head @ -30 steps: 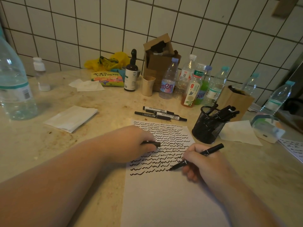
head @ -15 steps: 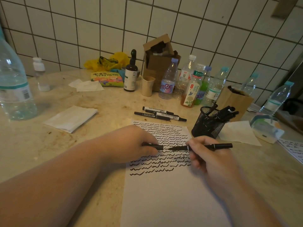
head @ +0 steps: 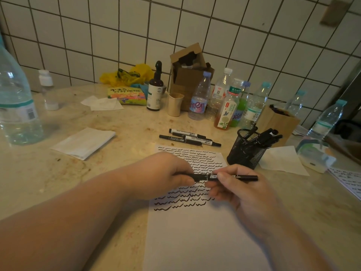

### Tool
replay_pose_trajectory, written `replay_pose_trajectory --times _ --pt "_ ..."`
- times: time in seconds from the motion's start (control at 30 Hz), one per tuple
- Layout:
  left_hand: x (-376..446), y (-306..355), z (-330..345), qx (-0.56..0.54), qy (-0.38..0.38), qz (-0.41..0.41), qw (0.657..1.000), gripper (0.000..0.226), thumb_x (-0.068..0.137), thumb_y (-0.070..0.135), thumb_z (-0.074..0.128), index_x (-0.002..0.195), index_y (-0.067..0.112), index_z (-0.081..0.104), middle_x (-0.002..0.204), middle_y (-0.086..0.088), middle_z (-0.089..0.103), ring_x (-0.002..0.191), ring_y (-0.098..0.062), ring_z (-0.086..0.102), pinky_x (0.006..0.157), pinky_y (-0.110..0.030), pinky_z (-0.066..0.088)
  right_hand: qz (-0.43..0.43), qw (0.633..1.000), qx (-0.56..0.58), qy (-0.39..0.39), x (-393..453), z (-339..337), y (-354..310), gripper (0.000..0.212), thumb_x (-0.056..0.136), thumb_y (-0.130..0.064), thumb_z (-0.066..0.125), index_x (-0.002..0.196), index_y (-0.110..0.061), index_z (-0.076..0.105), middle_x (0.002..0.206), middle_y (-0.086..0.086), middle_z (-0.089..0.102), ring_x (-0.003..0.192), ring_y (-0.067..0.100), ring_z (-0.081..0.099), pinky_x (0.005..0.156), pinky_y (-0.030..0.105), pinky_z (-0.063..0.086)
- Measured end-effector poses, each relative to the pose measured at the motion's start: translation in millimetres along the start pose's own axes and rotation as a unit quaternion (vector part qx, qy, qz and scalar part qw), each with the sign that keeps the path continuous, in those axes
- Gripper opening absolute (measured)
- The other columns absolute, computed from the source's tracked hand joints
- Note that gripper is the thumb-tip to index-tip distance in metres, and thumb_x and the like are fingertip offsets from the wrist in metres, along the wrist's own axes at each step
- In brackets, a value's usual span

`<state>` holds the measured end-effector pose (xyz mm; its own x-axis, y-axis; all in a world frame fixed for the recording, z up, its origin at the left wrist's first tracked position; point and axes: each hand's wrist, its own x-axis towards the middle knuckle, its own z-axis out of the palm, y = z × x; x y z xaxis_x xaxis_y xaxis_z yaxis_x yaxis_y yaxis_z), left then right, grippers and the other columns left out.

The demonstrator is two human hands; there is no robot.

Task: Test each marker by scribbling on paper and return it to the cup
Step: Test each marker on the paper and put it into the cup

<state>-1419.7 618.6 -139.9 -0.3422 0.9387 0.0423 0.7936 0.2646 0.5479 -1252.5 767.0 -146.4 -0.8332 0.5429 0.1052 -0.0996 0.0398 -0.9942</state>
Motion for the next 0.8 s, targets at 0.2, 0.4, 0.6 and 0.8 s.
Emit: replay_pose_trajectory --times 0.2,0.4,0.6,0.8 --pt "-5 -1 -3 -0.197 -0.062 0.015 0.978 0.025 0.099 0.033 0.057 0.081 0.029 0.073 0.061 0.008 0.052 0.056 -0.011 0.043 0.057 -0.027 0.036 -0.010 0.998 0.023 -0.058 0 -1 -5 0.046 0.059 -0.045 0.092 0.085 -0.008 0.079 0.077 0.027 0.075 0.060 0.028 0.072 0.056 0.030 0.059" --pt "3 -2 -3 -0.108 0.055 -0.023 0.992 0.012 0.096 0.039 0.062 0.104 0.041 0.070 0.076 0.012 0.066 0.069 -0.007 0.060 0.063 -0.024 0.049 -0.026 0.997 -0.077 -0.014 -2 6 -16 0.022 0.075 -0.032 0.069 0.090 -0.020 0.081 0.073 0.016 0.074 0.062 0.024 0.067 0.056 0.026 0.055" --pt "-1 -10 -2 -0.031 0.050 -0.042 0.997 0.033 0.096 0.046 0.058 0.129 0.041 0.058 0.091 0.011 0.070 0.082 -0.006 0.066 0.079 -0.030 0.058 -0.094 0.974 -0.100 0.182 3 -11 -48 0.023 0.101 -0.015 0.054 0.101 -0.024 0.074 0.084 0.006 0.076 0.069 0.016 0.072 0.067 0.032 0.056" --pt "2 -12 2 -0.018 0.053 -0.044 0.997 0.024 0.097 0.048 0.057 0.119 0.041 0.063 0.092 0.013 0.072 0.079 -0.006 0.068 0.076 -0.032 0.060 -0.087 0.939 -0.223 0.246 39 -33 -55 0.017 0.104 -0.028 0.050 0.104 -0.037 0.065 0.093 0.001 0.073 0.080 0.021 0.073 0.083 0.047 0.060"
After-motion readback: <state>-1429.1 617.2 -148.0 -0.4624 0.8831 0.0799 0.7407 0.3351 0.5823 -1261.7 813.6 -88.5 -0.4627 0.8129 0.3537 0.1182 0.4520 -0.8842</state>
